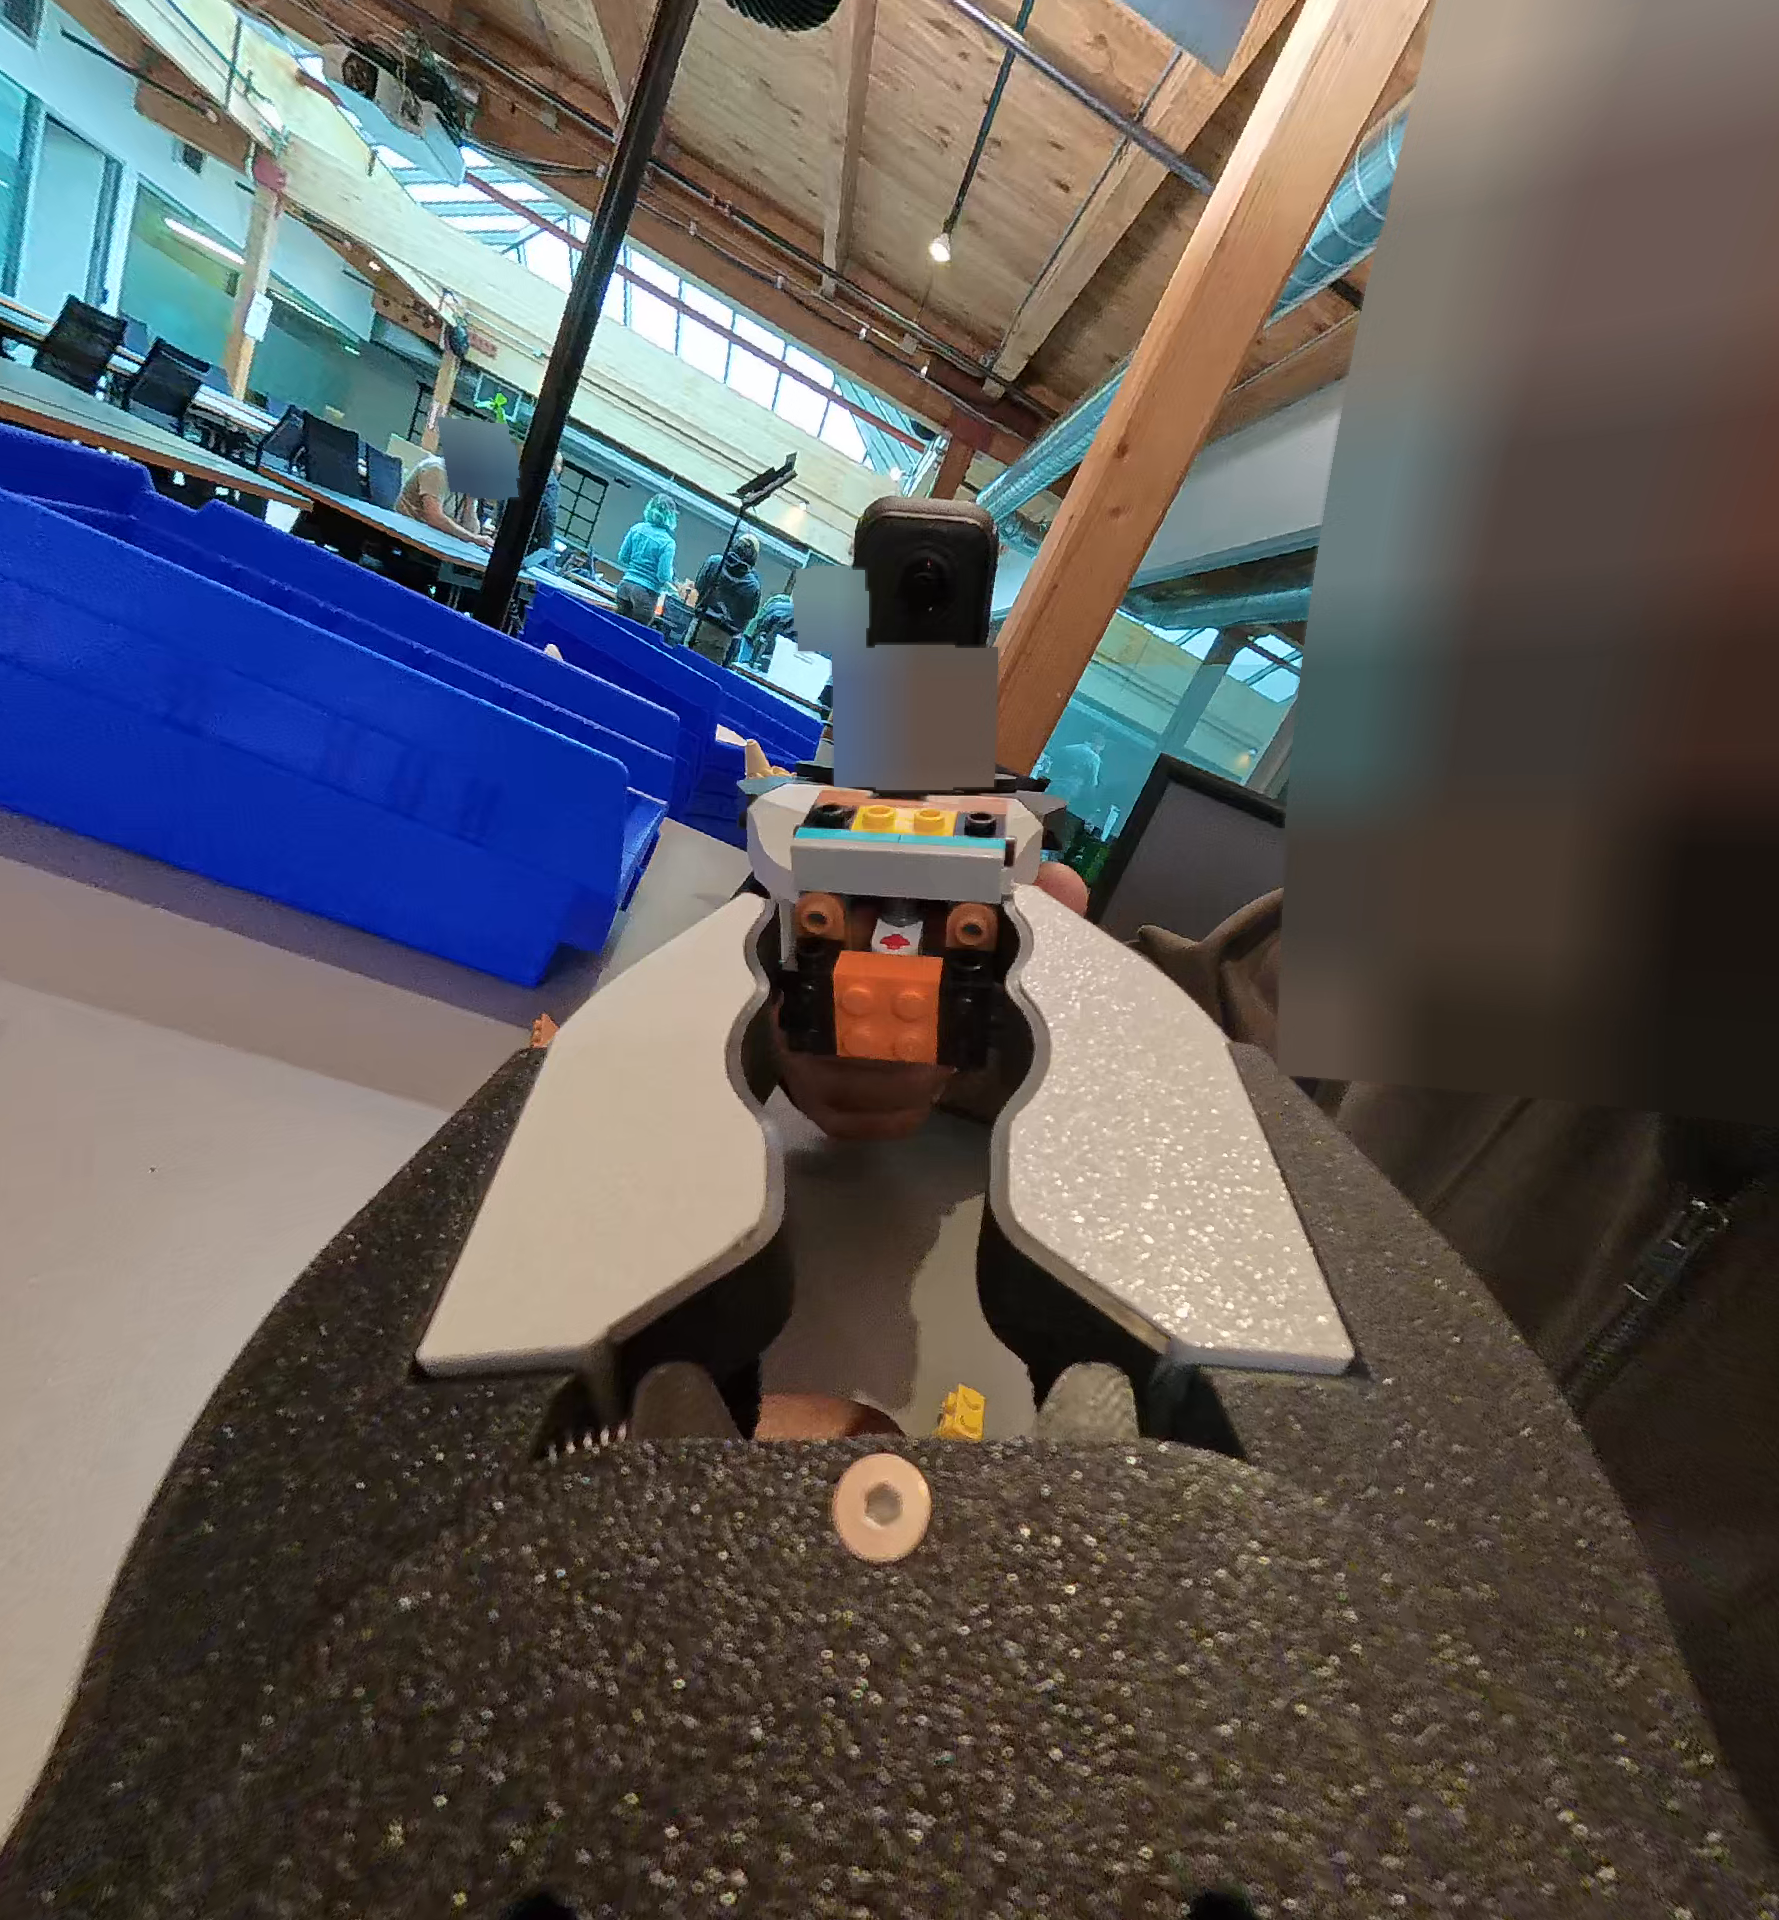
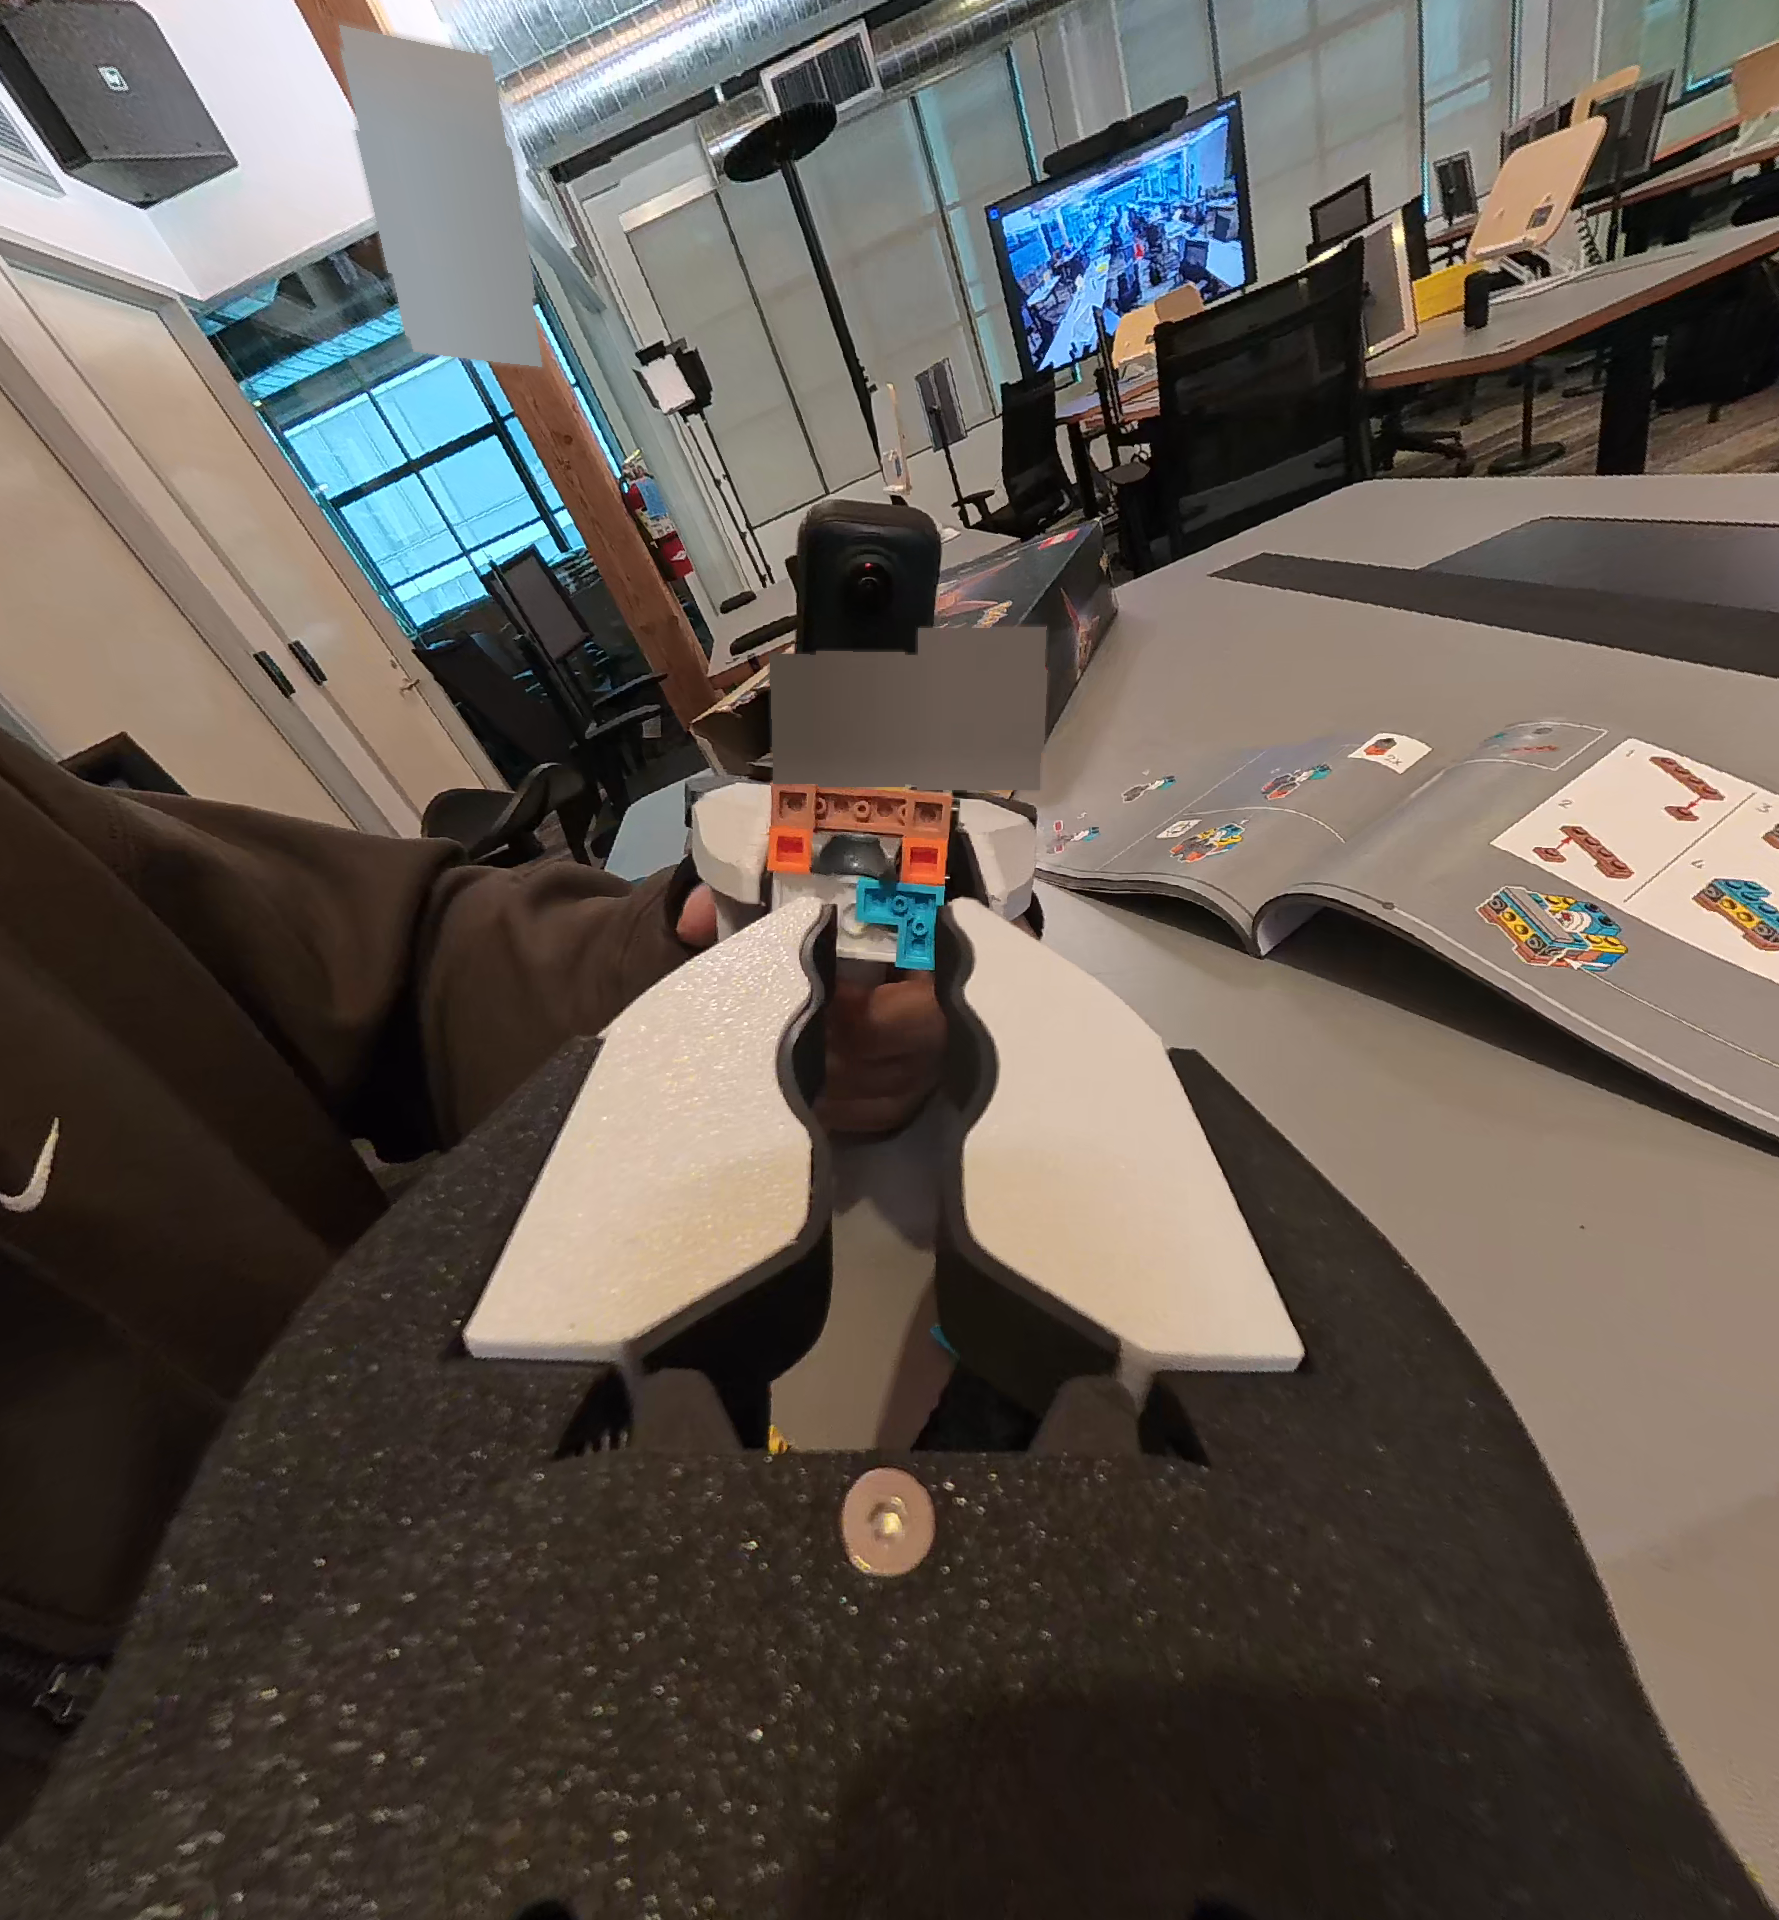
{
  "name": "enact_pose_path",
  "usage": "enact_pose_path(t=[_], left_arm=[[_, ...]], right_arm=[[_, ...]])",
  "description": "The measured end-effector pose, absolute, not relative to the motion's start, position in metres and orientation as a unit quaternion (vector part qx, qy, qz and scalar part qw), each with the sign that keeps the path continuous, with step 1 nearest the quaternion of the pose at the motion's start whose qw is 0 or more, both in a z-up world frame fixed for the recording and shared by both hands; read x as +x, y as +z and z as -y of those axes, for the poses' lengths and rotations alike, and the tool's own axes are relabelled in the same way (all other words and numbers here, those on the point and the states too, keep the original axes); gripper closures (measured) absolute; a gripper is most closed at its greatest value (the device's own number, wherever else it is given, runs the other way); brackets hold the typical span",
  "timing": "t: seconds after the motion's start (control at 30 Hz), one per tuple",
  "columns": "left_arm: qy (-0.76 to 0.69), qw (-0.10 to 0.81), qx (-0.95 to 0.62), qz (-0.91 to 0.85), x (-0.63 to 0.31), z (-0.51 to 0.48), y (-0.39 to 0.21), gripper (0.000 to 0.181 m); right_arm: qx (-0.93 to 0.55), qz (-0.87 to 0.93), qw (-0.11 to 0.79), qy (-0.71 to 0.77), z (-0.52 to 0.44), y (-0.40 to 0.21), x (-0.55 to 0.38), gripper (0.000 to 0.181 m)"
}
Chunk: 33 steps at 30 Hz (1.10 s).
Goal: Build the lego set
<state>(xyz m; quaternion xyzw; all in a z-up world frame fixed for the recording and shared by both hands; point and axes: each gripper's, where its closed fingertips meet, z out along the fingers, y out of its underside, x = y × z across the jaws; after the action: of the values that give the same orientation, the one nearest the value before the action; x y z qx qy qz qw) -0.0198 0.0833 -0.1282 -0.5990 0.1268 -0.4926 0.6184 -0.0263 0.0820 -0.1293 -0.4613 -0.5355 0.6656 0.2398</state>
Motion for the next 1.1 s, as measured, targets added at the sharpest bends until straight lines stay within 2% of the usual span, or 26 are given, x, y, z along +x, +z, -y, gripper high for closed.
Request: enact_pose_path(t=[0.57, 1.1], left_arm=[[-0.447, 0.628, -0.615, -0.167, -0.0119, -0.0789, -0.1297, 0.142], [-0.554, 0.587, -0.576, -0.127, -0.0113, -0.0749, -0.1244, 0.142]], right_arm=[[-0.445, 0.571, 0.278, 0.631, -0.0791, -0.1292, -0.0243, 0.166], [-0.439, 0.529, 0.189, 0.701, -0.0758, -0.124, -0.0199, 0.166]])
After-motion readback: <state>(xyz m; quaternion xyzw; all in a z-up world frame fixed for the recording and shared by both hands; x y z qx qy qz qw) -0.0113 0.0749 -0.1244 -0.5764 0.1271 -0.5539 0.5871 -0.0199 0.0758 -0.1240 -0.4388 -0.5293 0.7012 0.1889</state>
